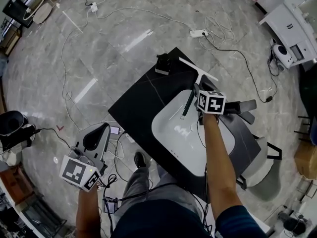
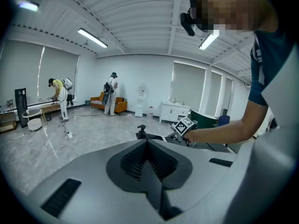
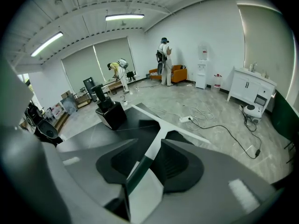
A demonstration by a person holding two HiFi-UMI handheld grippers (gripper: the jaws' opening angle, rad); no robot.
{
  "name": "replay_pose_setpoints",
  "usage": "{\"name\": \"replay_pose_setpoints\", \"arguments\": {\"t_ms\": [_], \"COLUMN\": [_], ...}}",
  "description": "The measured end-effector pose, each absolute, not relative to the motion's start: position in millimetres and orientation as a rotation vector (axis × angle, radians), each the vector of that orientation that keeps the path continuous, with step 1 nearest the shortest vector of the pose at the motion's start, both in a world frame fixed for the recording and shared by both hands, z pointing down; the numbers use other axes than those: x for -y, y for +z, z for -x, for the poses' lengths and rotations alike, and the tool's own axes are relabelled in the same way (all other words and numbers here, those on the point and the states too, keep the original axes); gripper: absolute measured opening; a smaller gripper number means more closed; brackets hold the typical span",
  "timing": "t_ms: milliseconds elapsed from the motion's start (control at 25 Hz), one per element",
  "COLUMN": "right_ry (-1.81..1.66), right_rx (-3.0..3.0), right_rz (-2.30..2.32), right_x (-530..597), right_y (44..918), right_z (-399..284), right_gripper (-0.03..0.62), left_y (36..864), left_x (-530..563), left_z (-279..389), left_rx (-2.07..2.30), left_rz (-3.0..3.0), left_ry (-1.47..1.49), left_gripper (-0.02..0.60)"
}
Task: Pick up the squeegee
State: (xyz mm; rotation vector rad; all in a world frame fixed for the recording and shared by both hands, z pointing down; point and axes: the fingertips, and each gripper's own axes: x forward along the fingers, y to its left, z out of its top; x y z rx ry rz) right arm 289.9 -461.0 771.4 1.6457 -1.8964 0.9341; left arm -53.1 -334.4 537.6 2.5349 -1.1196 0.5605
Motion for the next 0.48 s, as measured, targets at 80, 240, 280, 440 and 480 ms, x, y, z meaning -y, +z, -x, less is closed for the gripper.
{"name": "replay_pose_setpoints", "arguments": {"t_ms": [80,240,280,440,480], "right_ry": [0.951,0.984,0.993,1.038,1.043], "right_rx": [1.881,1.828,1.812,1.786,1.781], "right_rz": [-1.65,-1.664,-1.665,-1.677,-1.683], "right_x": [466.3,471.4,471.4,474.9,475.2], "right_y": [783.0,802.7,807.0,818.4,818.6], "right_z": [-290.3,-291.9,-292.2,-292.9,-293.2], "right_gripper": [0.172,0.19,0.195,0.196,0.195], "left_y": [544.6,557.4,560.2,566.5,566.3], "left_x": [337.5,340.5,340.6,342.9,342.6], "left_z": [54.5,57.5,58.1,59.0,59.3], "left_rx": [1.121,1.119,1.118,1.116,1.118], "left_rz": [-2.523,-2.505,-2.502,-2.493,-2.491], "left_ry": [0.563,0.572,0.574,0.575,0.575], "left_gripper": [0.006,0.006,0.006,0.006,0.006]}}
